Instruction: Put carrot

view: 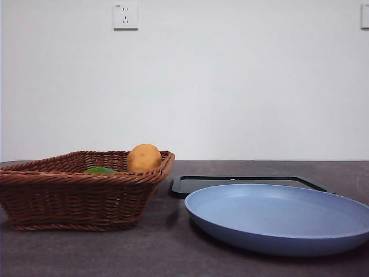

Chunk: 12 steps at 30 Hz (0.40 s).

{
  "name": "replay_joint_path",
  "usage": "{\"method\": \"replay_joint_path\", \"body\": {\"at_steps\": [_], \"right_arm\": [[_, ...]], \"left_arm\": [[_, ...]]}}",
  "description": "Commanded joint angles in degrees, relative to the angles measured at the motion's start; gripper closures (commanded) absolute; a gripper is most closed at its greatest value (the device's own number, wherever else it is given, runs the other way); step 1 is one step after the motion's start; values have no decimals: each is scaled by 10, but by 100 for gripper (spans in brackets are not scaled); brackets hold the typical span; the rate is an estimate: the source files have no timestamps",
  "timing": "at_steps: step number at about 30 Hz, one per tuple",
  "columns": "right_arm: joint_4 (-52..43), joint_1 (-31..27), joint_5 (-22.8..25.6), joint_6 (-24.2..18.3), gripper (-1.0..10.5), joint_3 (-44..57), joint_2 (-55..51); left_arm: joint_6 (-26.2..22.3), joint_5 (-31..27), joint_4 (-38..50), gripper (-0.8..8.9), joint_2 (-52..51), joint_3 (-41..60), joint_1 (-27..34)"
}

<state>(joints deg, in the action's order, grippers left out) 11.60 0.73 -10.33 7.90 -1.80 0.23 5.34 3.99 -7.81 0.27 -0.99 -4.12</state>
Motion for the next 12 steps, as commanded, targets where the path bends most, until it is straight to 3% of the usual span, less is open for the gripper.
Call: {"method": "replay_joint_path", "body": {"at_steps": [1, 8, 12], "right_arm": [[-3, 1, 1, 87, 943, 6, -2], [-15, 1, -3, 199, 943, 6, -2], [-14, 1, -19, 235, 943, 3, -2]], "left_arm": [[71, 34, 14, 805, -2, 6, 1], [149, 139, 36, 806, -2, 6, 1], [188, 145, 37, 806, -2, 4, 1]]}}
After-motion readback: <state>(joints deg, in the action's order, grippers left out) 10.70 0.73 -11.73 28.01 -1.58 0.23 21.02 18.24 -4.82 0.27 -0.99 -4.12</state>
